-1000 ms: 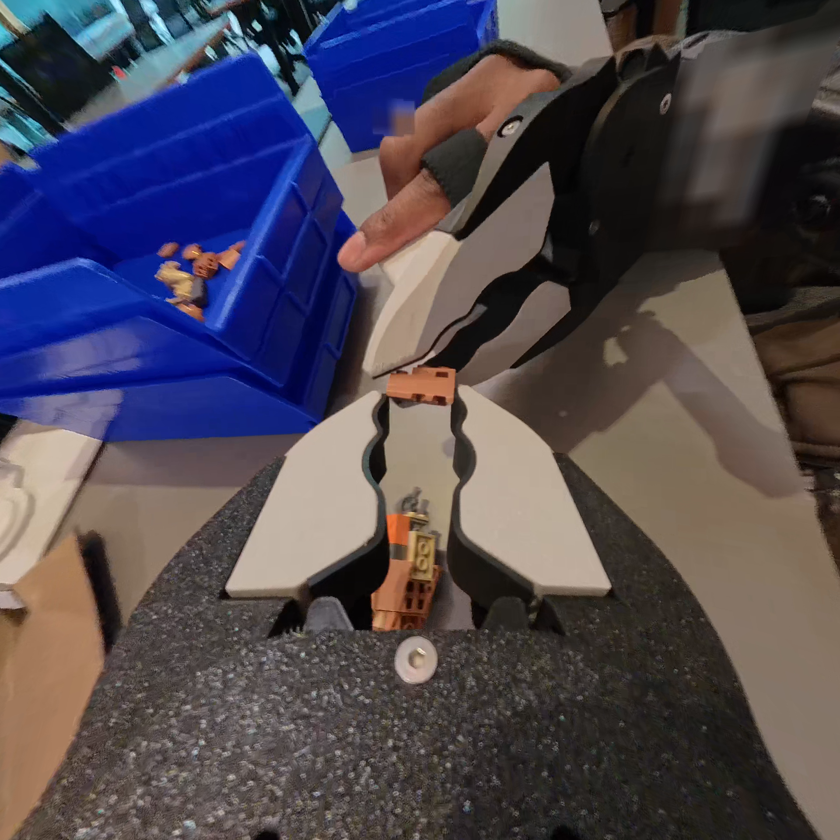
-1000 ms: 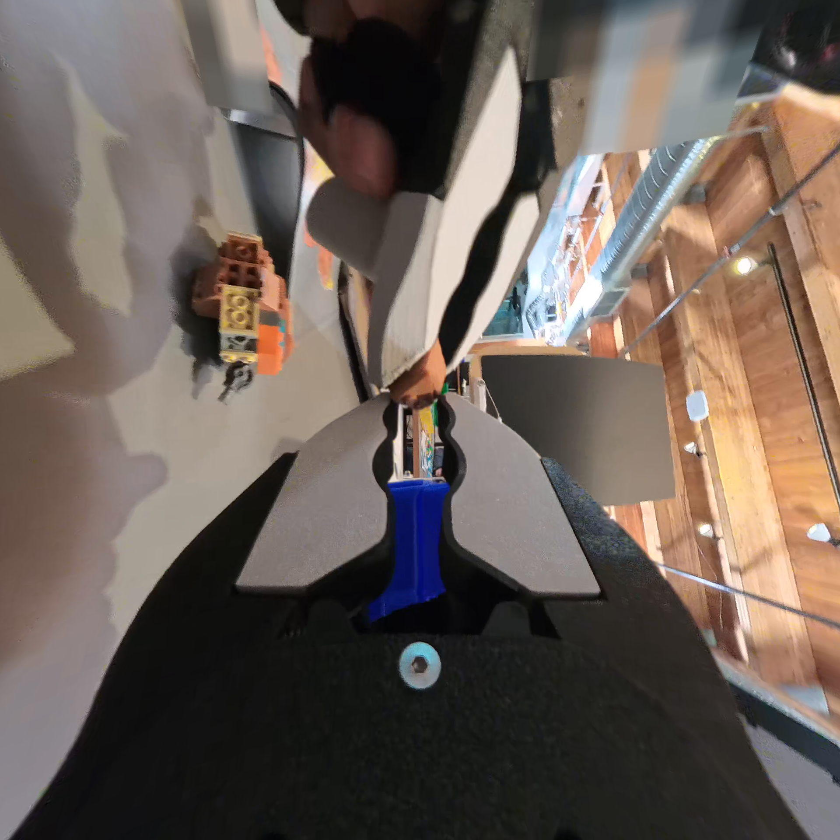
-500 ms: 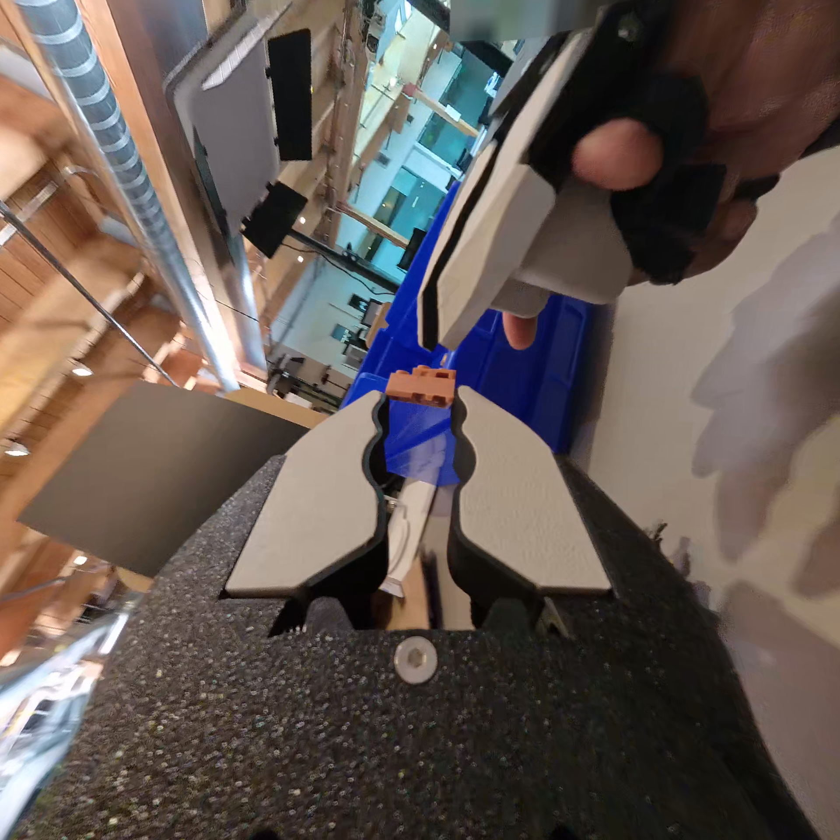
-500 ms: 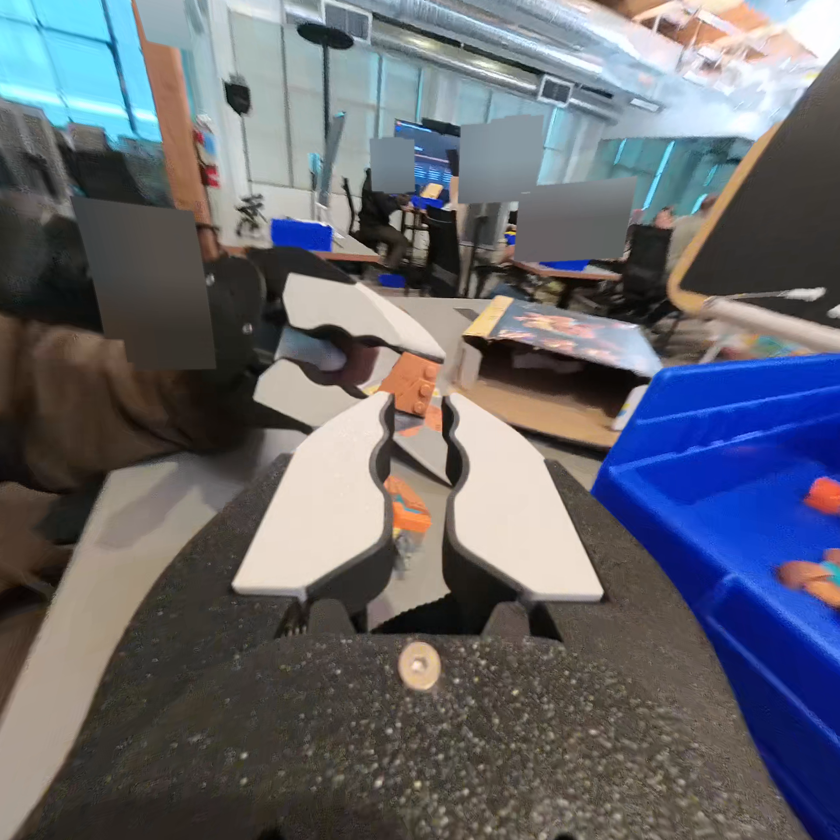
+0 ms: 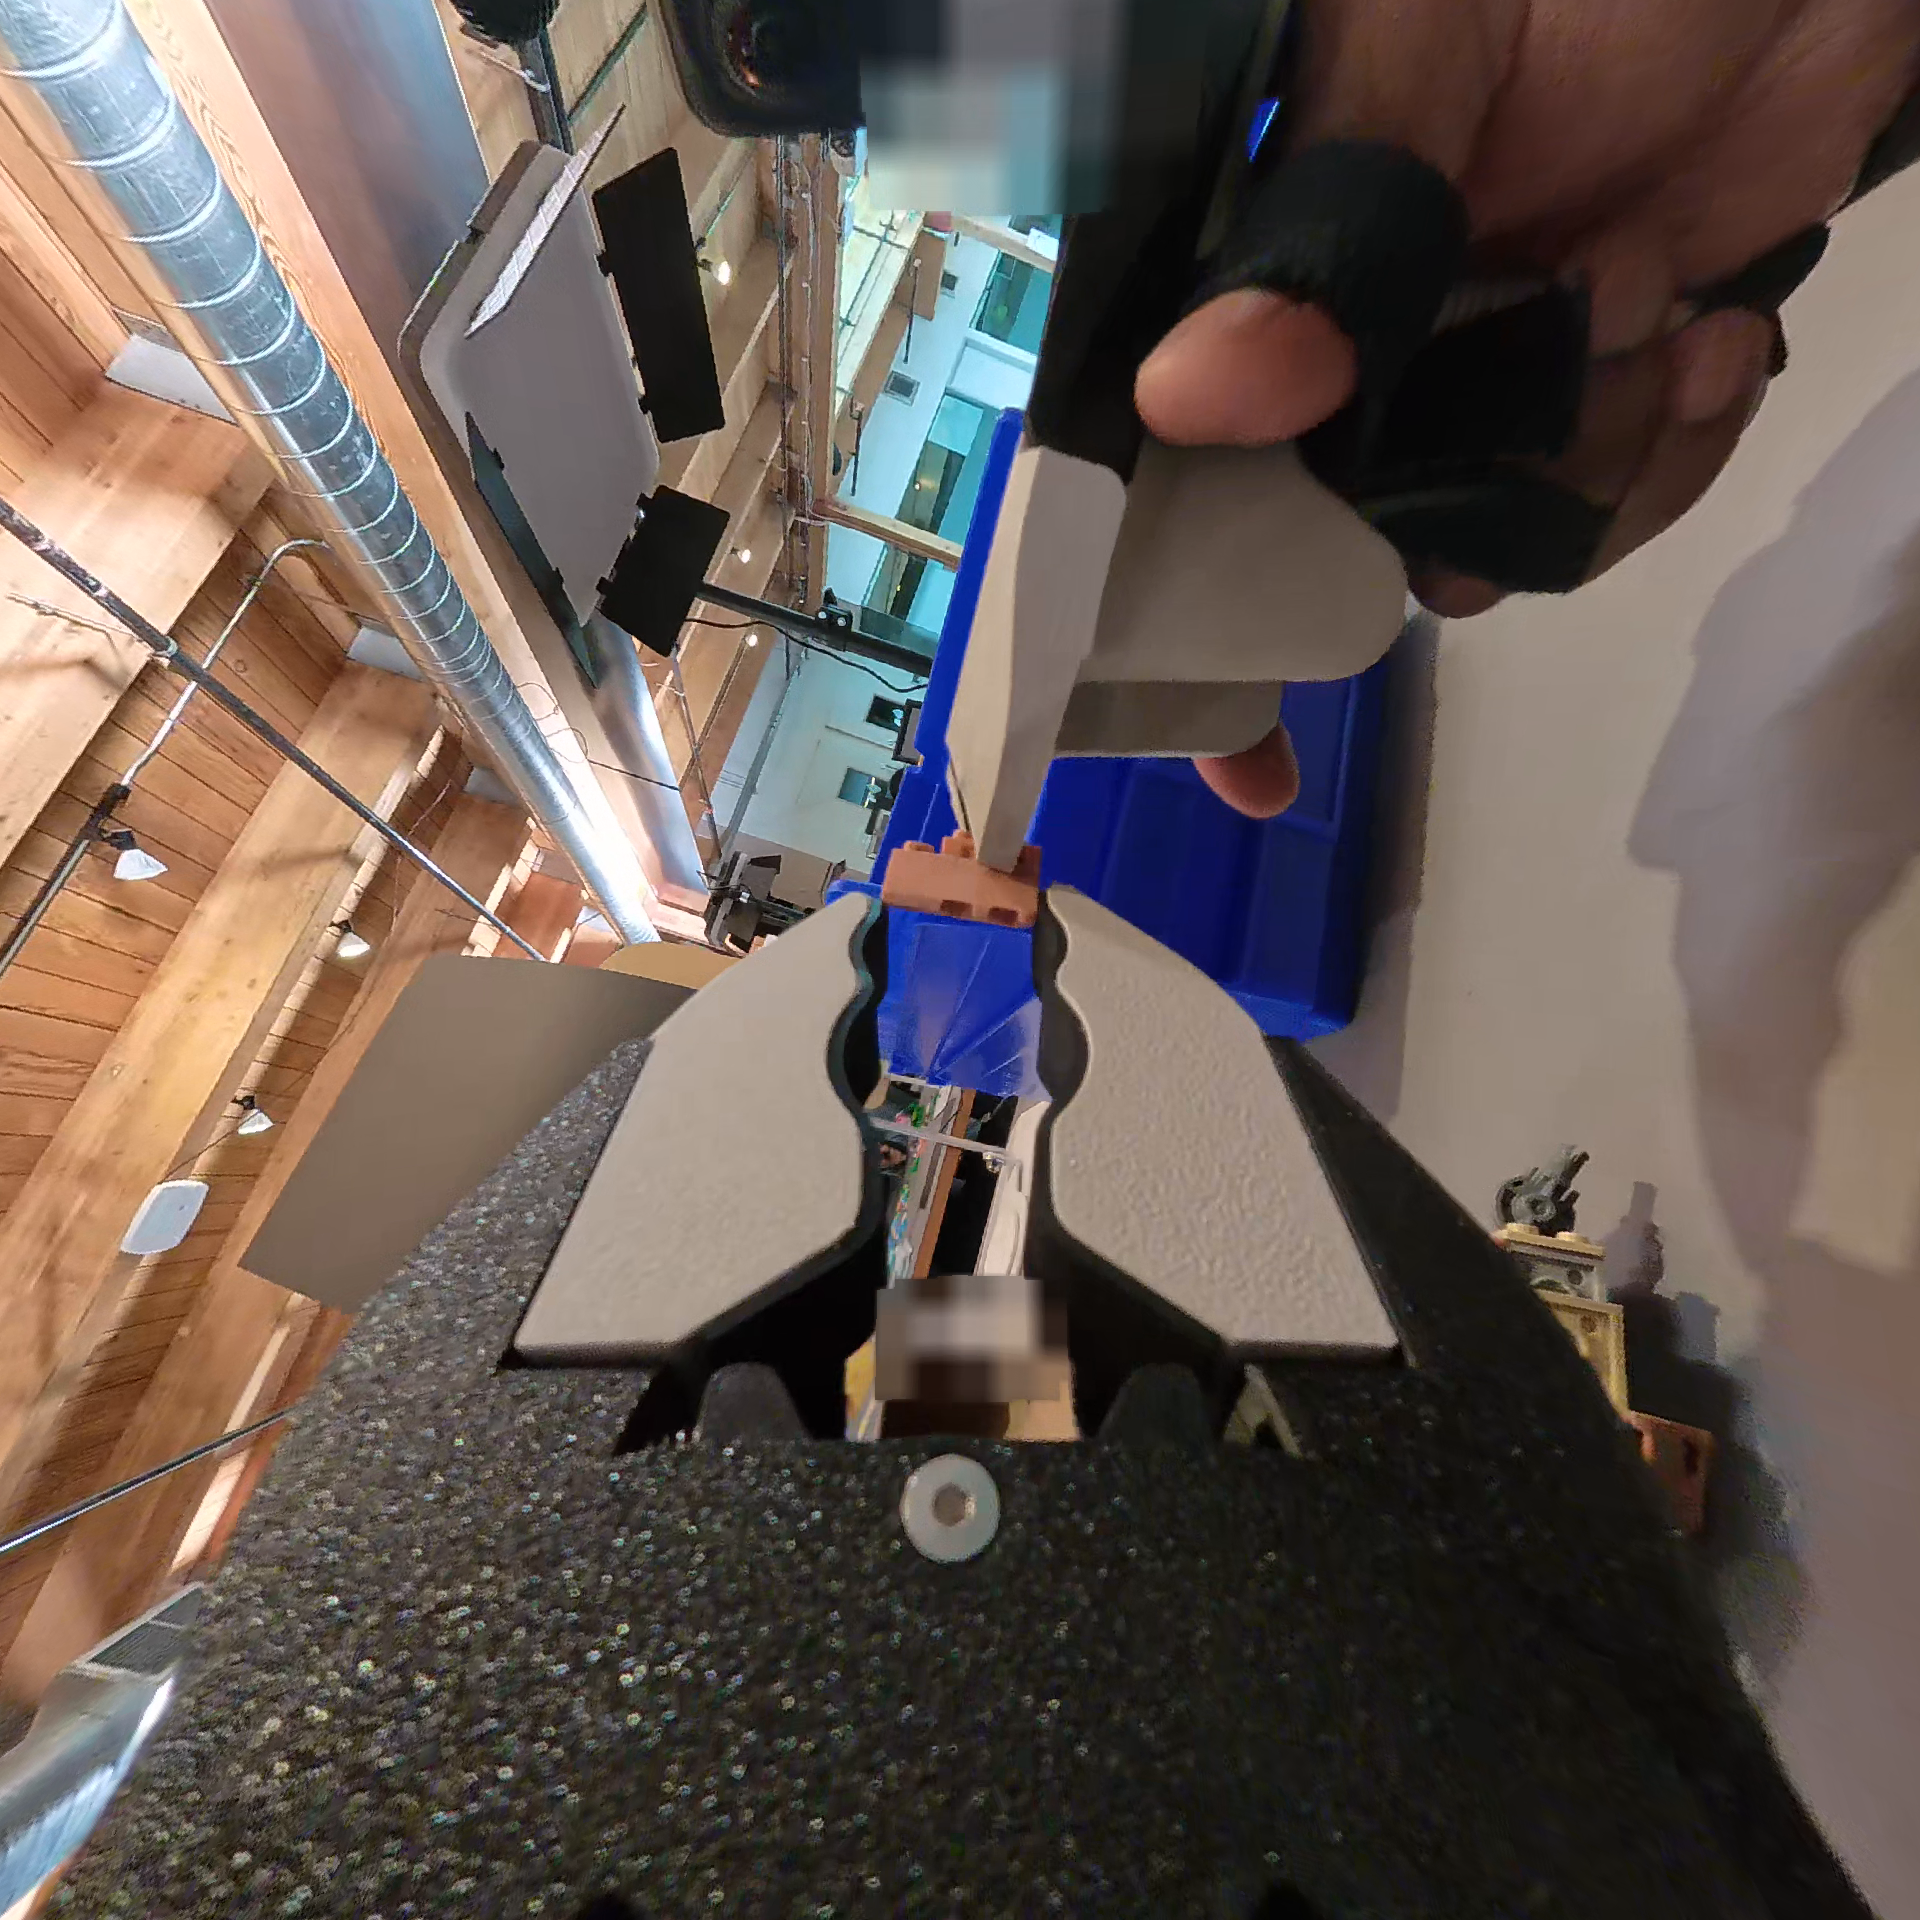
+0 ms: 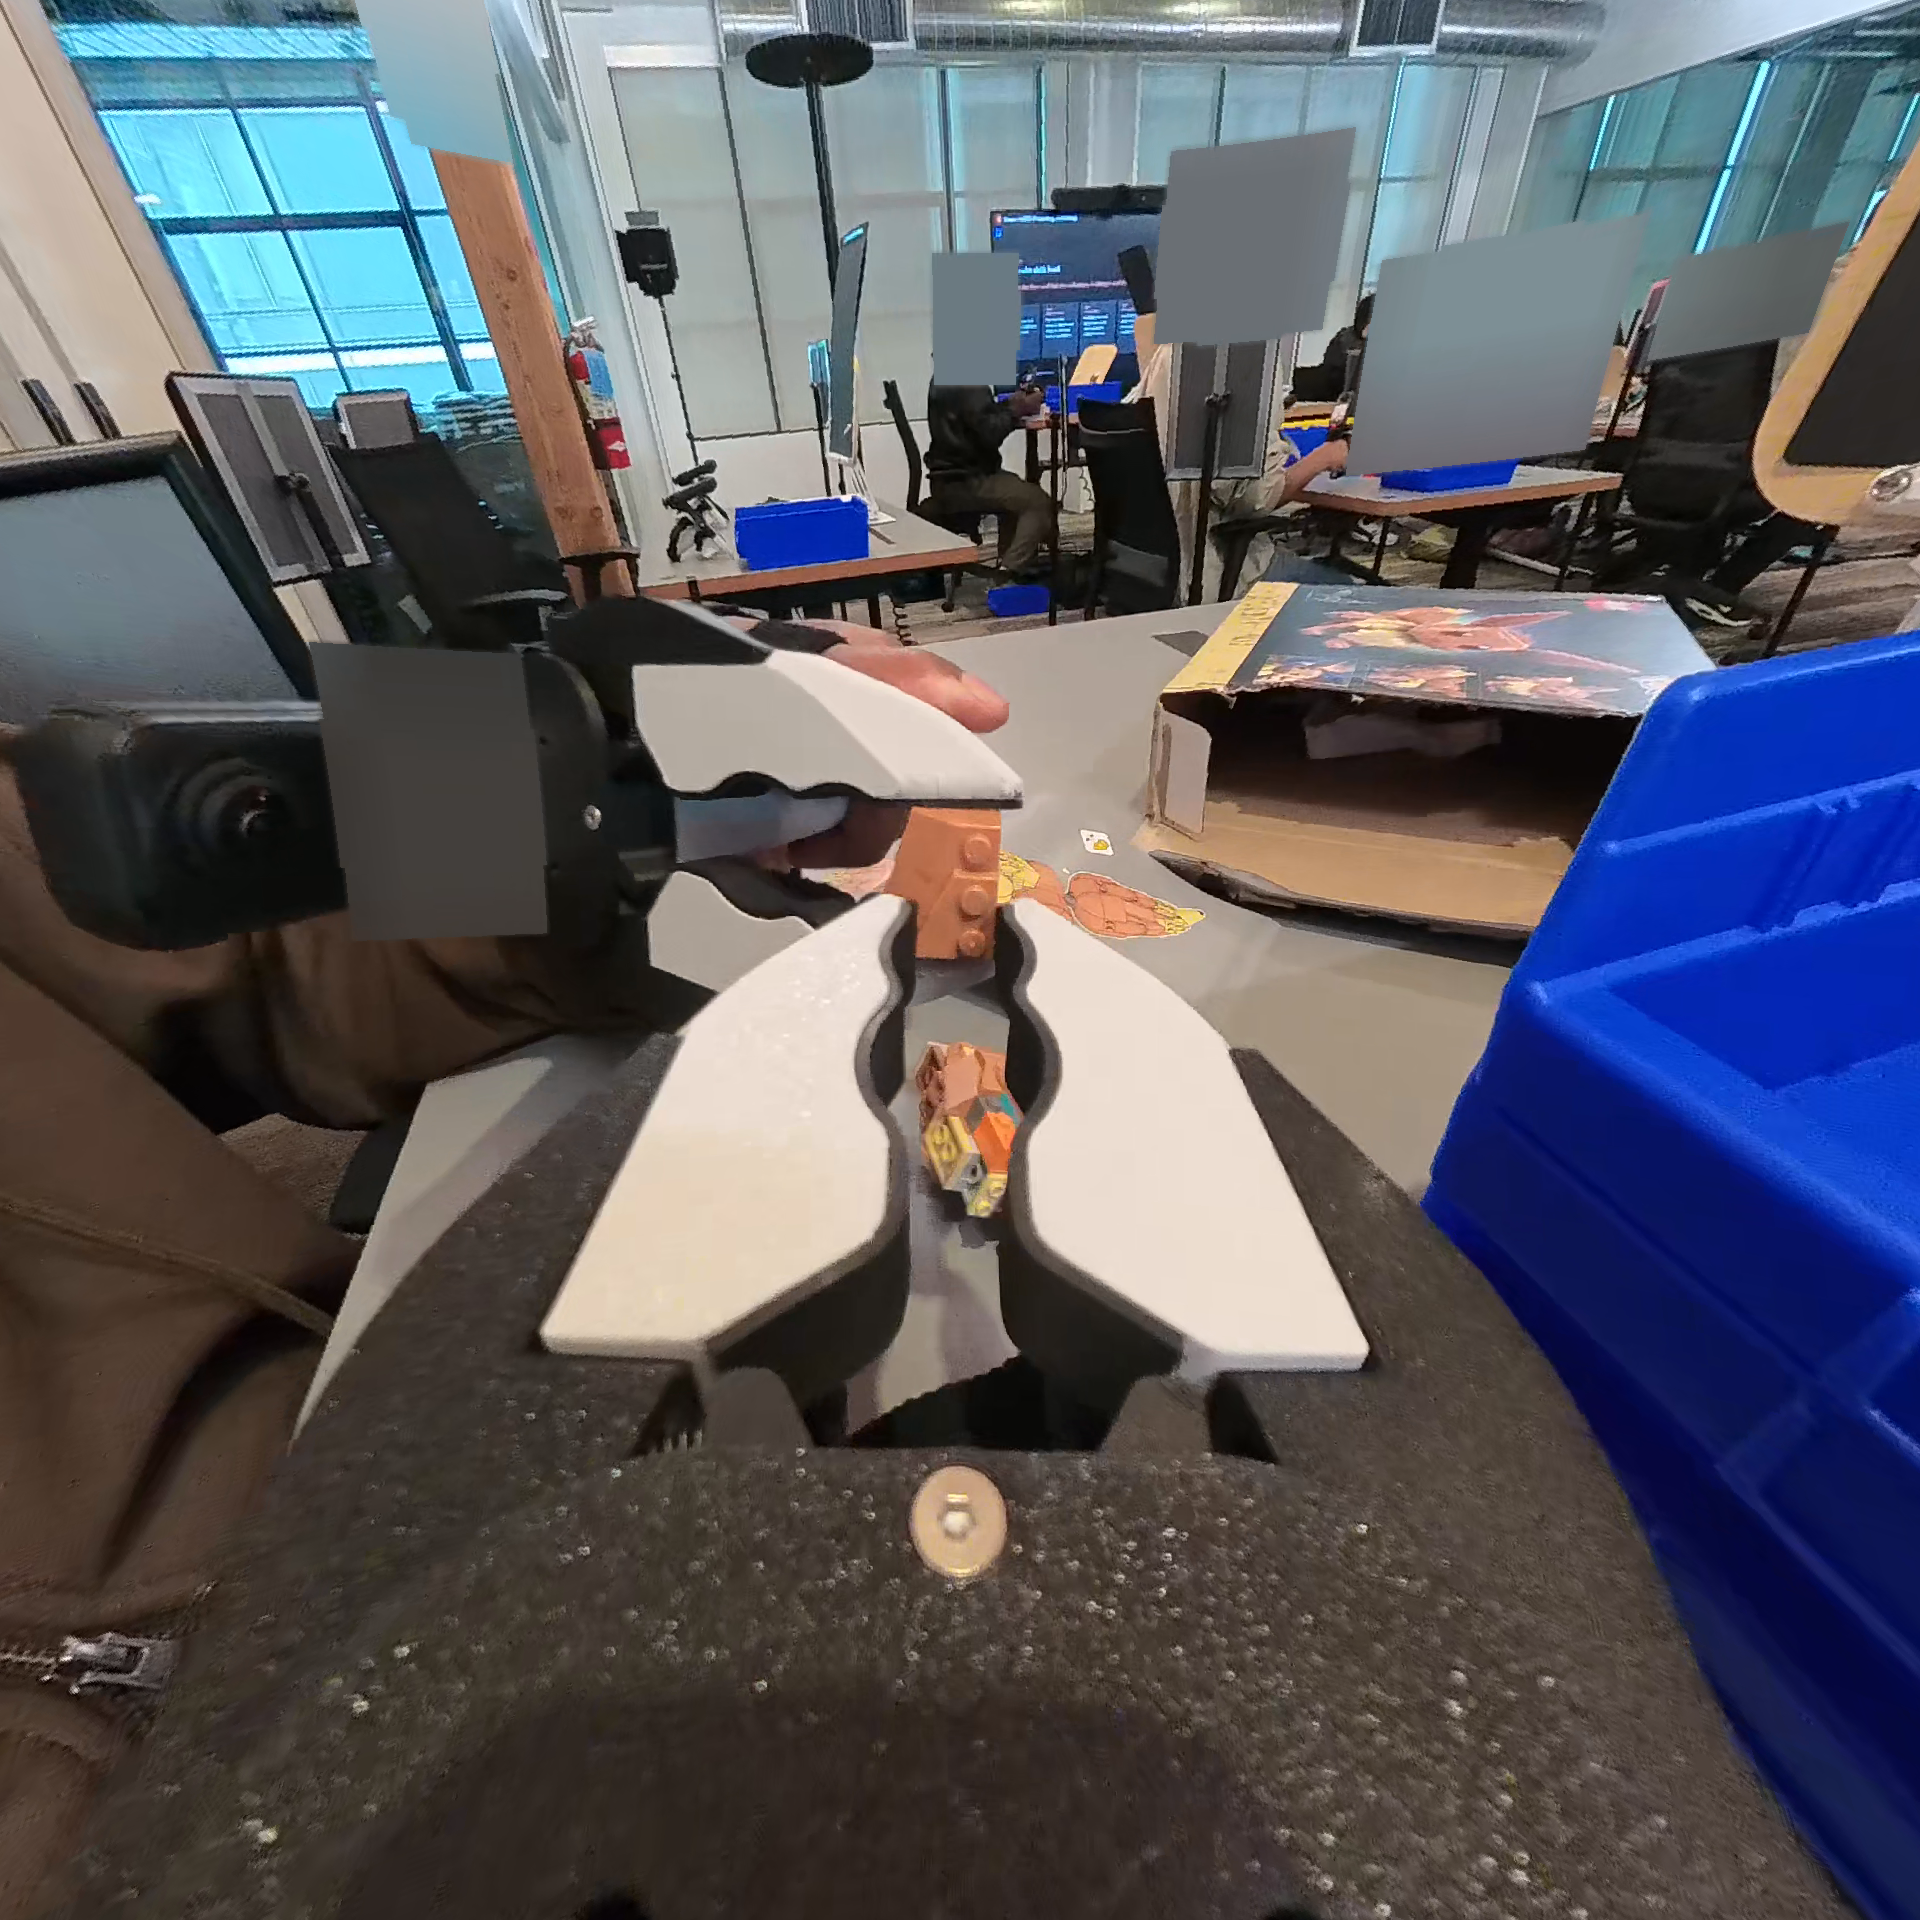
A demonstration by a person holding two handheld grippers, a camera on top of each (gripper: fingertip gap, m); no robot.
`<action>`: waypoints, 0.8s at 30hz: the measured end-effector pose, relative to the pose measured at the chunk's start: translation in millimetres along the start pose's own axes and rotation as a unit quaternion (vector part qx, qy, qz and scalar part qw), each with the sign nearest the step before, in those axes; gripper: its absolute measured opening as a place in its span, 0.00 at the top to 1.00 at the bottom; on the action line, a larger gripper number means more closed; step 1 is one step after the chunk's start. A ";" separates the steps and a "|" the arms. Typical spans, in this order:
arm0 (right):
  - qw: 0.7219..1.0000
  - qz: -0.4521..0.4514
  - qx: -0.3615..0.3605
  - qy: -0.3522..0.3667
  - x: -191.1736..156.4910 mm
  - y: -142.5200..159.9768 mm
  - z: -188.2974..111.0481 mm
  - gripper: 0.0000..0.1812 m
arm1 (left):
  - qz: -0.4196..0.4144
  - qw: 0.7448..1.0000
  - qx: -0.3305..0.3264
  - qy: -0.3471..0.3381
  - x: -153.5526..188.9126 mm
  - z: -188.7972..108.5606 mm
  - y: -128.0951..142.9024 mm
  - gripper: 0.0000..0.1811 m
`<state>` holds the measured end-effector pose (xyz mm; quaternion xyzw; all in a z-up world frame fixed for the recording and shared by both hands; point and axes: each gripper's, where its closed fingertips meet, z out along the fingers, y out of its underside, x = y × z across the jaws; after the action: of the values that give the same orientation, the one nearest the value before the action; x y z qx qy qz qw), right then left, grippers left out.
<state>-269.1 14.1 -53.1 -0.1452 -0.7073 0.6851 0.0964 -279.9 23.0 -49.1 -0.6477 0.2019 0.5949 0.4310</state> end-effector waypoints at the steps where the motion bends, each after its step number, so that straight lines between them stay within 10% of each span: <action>1: 1.000 -0.004 0.000 0.003 0.9 -0.1 -0.4 0.92 | 0.004 1.000 -0.002 -0.001 0.0 0.5 0.8 0.85; 12: 1.000 -0.014 -0.012 -0.015 -3.5 -0.5 -3.0 0.93 | 0.068 0.997 0.020 -0.012 1.2 -1.8 -3.8 0.74; 24: 0.999 -0.037 -0.023 -0.025 -14.5 4.4 2.7 0.93 | 0.141 0.989 0.013 -0.046 0.8 -3.1 -9.2 0.85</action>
<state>-256.1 6.7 -56.7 -0.1042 -0.7302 0.6677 0.1007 -270.8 25.8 -47.2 -0.5790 0.2784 0.6766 0.3599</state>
